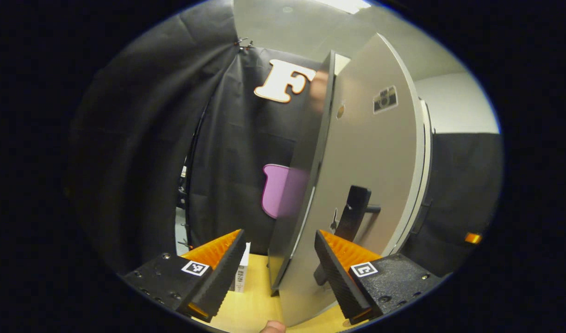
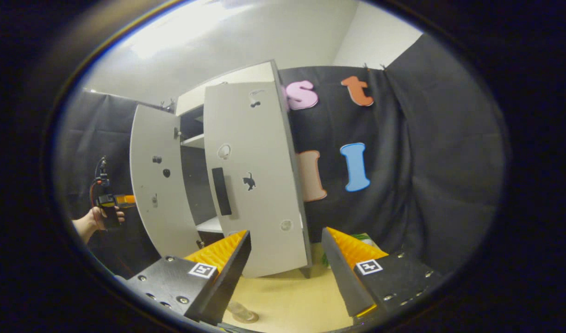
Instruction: Grasp the bottle in the cabinet with the left hand and place it on the coaster, then close the right door with the right hand and the left door with the left hand.
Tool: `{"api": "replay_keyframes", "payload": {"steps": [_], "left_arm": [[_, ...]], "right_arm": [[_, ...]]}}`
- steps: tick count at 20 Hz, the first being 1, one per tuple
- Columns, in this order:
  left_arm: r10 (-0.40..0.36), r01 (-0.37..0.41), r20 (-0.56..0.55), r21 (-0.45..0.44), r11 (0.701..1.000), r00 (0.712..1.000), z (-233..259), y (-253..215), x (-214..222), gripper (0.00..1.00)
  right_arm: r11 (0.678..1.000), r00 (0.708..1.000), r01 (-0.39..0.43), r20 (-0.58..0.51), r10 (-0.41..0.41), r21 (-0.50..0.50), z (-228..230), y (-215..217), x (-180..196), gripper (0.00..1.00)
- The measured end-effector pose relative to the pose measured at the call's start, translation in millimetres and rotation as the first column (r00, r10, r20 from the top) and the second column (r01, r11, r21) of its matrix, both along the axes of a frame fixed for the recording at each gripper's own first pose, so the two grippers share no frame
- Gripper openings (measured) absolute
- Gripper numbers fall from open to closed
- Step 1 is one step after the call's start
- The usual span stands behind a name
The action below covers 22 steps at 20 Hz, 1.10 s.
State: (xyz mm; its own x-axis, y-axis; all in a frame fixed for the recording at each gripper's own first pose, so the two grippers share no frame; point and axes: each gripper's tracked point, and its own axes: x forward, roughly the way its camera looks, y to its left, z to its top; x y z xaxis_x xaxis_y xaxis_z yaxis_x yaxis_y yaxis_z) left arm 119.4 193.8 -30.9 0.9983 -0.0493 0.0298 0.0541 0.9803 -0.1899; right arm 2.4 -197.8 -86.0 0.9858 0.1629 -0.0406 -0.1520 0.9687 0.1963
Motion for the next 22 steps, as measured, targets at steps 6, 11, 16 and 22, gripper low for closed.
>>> {"api": "replay_keyframes", "payload": {"steps": [6,11,16,22], "left_arm": [[0.051,-0.051,-0.038,0.013,0.999,0.998,-3,-16,-2,0.95],[0.059,-0.055,-0.046,0.095,0.994,0.997,1,-43,-3,0.95],[0.019,-0.015,-0.038,0.12,0.993,0.999,2,-87,5,0.95],[-0.011,0.016,-0.038,0.157,0.987,0.999,7,-109,20,0.94]], "right_arm": [[0.997,0.997,0.08,0.018,-0.08,-0.021,2,-46,-105,0.94],[0.999,0.998,0.043,0.054,-0.042,-0.01,20,-35,-138,0.89],[0.996,0.999,0.039,0.039,-0.036,-0.075,14,-22,-146,0.94],[0.997,0.999,0.038,-0.011,-0.039,-0.068,-3,2,-130,0.94]]}}
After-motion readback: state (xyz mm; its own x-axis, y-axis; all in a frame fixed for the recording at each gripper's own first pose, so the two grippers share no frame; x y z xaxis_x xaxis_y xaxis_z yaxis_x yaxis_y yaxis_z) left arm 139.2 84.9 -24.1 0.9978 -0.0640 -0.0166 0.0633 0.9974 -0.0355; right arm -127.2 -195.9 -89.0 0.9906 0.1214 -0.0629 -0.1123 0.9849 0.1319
